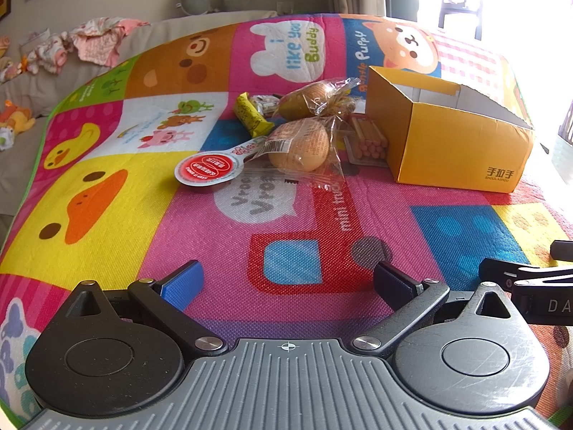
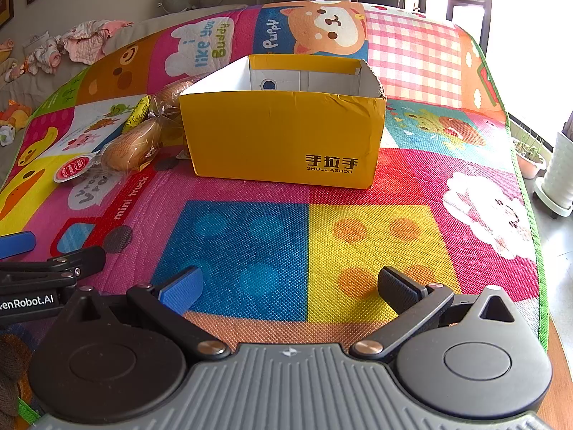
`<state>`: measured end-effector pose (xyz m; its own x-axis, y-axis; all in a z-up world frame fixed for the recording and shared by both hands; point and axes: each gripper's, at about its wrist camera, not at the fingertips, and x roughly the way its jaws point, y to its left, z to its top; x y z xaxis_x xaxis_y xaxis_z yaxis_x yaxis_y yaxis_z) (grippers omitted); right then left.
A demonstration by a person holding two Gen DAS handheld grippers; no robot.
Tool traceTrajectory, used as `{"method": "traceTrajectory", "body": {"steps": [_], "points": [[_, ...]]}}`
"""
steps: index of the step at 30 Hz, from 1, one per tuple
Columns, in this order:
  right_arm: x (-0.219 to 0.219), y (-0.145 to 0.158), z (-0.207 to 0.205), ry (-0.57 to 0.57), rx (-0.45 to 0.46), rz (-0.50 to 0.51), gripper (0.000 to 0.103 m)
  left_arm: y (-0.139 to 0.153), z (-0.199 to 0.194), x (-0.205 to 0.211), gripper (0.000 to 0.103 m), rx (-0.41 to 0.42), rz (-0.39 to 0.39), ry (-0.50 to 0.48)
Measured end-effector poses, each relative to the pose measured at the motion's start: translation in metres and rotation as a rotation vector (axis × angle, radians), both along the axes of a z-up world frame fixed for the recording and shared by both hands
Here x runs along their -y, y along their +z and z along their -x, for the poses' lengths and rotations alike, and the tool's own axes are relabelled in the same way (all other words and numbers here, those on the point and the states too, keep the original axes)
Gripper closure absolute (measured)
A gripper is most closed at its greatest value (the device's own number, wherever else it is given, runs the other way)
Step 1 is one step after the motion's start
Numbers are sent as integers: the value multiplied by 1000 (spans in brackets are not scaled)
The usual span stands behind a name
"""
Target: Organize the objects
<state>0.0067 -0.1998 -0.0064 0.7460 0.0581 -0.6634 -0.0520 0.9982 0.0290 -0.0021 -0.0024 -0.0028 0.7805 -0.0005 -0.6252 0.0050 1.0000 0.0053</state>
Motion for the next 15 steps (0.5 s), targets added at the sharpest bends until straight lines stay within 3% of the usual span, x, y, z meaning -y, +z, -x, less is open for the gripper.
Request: {"method": "traceTrajectory", "body": {"steps": [15], "points": [[-1,1,0,-1,-1,6,0,2,1,4,0,-2,-4,4]]}}
